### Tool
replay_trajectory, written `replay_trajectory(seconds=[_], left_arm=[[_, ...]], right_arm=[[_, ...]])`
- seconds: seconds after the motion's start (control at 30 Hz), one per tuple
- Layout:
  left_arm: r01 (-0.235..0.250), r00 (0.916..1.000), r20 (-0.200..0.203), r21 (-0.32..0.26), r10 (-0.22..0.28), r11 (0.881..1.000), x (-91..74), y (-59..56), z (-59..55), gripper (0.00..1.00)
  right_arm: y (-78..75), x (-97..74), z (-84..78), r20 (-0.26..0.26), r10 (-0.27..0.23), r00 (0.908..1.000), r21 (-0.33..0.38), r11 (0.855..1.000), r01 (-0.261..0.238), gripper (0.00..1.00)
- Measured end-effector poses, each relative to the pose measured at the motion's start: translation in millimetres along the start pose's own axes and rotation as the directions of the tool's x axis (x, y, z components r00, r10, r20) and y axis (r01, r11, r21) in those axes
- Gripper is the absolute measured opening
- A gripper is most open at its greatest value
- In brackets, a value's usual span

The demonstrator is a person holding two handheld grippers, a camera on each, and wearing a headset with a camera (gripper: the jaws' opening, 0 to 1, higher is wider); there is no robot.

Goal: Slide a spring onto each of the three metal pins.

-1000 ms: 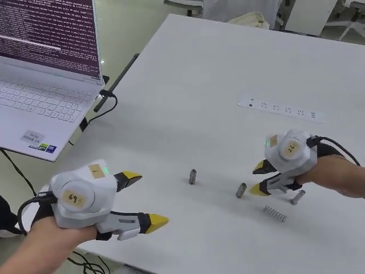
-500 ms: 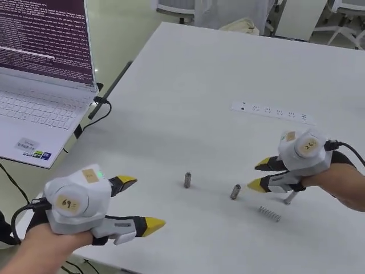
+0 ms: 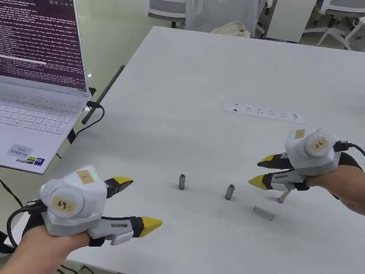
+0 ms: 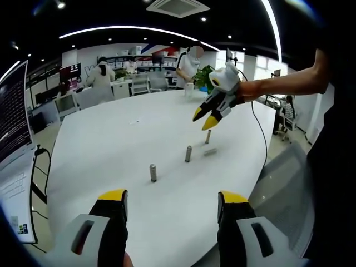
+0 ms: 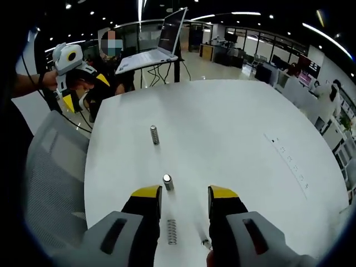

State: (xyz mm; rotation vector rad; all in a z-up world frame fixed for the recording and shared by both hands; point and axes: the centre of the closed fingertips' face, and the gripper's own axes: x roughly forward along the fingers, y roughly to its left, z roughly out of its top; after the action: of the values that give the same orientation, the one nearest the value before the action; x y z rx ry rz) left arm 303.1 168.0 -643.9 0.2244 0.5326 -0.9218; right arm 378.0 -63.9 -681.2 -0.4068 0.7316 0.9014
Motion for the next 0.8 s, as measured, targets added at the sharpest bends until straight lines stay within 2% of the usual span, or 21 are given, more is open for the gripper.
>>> replay_trajectory(seconds=[0.27,0.47,0.8], left_arm=[[0.005,1.0,-0.002,0.006,-0.005,1.0,4.3,1.7,3.1,0.62],[0.014,0.9999,0.0,0.014,-0.014,1.0,8.5,1.0,7.5,0.62],[0.028,0.9996,0.001,0.024,-0.028,0.999,14.2,-0.7,13.3,0.63]], right_arm=[[0.6,-15.3,-6.7,0.057,-0.04,0.9975,0.069,0.997,0.036,0.33],[2.8,-26.8,-15.1,0.077,-0.063,0.995,0.112,0.992,0.054,0.38],[7.4,-47.8,-28.7,0.117,-0.118,0.9862,0.191,0.977,0.094,0.46]])
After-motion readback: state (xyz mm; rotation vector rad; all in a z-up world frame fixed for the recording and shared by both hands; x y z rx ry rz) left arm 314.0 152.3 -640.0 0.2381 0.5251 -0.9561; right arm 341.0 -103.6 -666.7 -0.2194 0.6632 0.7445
